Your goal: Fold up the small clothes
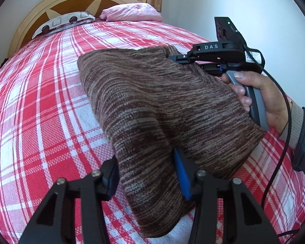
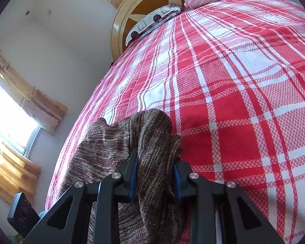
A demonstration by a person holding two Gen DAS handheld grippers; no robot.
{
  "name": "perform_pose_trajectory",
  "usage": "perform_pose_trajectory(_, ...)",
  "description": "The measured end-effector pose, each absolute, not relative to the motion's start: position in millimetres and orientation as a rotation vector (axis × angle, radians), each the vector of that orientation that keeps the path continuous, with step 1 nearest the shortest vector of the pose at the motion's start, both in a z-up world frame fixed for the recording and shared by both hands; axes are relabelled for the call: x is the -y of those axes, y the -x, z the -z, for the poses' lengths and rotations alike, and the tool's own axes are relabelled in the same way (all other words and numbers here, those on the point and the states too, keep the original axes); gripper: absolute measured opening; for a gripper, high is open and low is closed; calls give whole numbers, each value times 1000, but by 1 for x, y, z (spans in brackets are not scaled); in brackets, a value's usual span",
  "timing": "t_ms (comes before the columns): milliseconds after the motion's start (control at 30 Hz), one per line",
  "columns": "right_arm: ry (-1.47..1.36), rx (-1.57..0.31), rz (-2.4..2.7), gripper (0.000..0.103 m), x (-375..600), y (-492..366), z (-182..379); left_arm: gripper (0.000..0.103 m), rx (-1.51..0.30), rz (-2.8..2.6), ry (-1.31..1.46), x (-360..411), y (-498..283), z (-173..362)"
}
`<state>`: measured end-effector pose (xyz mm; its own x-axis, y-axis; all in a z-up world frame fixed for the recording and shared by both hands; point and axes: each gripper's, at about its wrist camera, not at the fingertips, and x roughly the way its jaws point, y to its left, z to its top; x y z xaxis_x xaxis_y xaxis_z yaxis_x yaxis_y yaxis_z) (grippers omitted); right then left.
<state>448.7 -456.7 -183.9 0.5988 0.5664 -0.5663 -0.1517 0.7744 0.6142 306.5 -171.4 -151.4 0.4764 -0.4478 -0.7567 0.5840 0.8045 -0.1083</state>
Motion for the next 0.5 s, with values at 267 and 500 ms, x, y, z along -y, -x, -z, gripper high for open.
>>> perform_pose_trajectory(267,-519,-820,-429,25,454,-445,181,27,-855,646,-172,172,-302,149)
perform_pose_trajectory(500,-503,-806,-430,22,453,-443,178,25,-850,638,-179,174,-300,149)
